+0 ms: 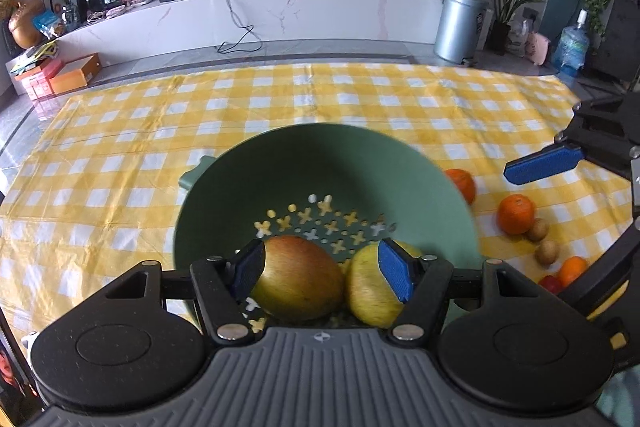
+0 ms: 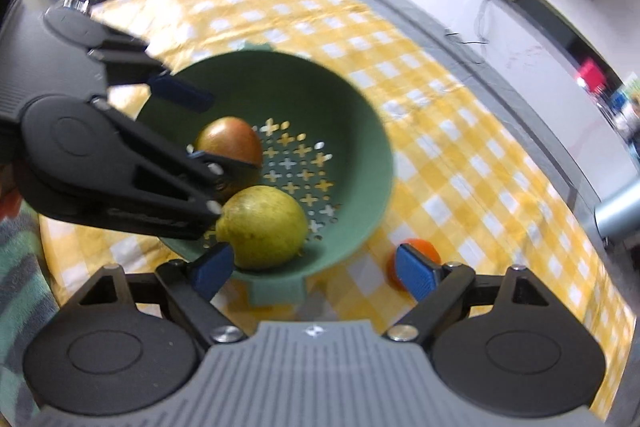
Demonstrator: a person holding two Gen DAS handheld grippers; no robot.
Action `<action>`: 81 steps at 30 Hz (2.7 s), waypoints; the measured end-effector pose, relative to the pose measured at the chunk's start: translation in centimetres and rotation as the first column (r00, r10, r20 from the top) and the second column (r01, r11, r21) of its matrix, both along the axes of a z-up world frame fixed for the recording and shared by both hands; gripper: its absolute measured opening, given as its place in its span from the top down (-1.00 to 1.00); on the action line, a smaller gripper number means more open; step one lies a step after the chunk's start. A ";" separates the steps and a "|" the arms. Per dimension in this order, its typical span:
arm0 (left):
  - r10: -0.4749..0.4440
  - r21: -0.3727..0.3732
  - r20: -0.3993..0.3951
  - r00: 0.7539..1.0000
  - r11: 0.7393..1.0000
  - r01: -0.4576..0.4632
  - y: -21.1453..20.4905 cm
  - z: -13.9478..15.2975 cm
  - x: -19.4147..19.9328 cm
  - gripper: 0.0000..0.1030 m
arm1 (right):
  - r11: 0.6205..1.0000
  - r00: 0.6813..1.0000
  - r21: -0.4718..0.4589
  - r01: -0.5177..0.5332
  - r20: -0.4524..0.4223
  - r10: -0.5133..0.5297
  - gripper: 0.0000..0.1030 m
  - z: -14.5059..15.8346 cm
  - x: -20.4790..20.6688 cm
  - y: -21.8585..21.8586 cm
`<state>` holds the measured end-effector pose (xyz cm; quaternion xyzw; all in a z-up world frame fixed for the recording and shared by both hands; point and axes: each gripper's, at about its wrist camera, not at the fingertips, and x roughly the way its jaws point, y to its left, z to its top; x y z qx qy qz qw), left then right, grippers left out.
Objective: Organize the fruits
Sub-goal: 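Open both tools and lift them out of the colander, then grasp a tangerine with the left tool while the right tool grasps a large orange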
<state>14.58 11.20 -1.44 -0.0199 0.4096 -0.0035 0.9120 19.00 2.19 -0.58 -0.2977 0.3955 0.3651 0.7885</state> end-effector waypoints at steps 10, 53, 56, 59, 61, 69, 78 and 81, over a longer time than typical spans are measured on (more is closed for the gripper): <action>-0.099 -0.126 0.018 0.995 0.987 0.101 -3.1 2.1 -2.9 -0.47 | 0.934 0.960 0.224 0.279 -0.041 -0.277 -0.64 0.1 -3.5 -8.8; -0.161 -0.010 -0.156 0.975 0.987 0.161 -8.4 -6.4 -6.8 -0.16 | 0.659 0.748 0.363 0.659 -0.218 -0.627 -0.02 -7.2 -5.0 -18.4; -0.161 -0.008 -0.155 0.975 0.987 0.161 -8.5 -6.5 -6.8 -0.14 | 0.655 0.739 0.349 0.670 -0.232 -0.632 0.04 -7.5 -4.4 -18.2; -0.160 -0.027 -0.152 0.975 0.987 0.158 -8.3 -6.7 -6.7 -0.10 | 0.650 0.731 0.338 0.680 -0.245 -0.637 0.06 -7.8 -4.0 -18.2; -0.161 -0.038 -0.152 0.975 0.987 0.157 -8.2 -6.7 -6.6 -0.07 | 0.644 0.723 0.332 0.689 -0.260 -0.640 0.07 -8.1 -3.7 -18.2; -0.160 -0.059 -0.156 0.975 0.986 0.153 -8.0 -6.8 -6.4 -0.05 | 0.630 0.706 0.320 0.707 -0.284 -0.648 0.16 -8.6 -3.1 -18.3; -0.161 -0.058 -0.148 0.976 0.986 0.154 -7.9 -6.7 -6.7 -0.03 | 0.626 0.705 0.327 0.708 -0.273 -0.654 0.17 -8.5 -3.5 -18.4; -0.159 -0.059 -0.138 0.978 0.987 0.152 -7.9 -6.5 -6.8 -0.03 | 0.628 0.710 0.336 0.702 -0.259 -0.655 0.17 -8.2 -3.8 -18.4</action>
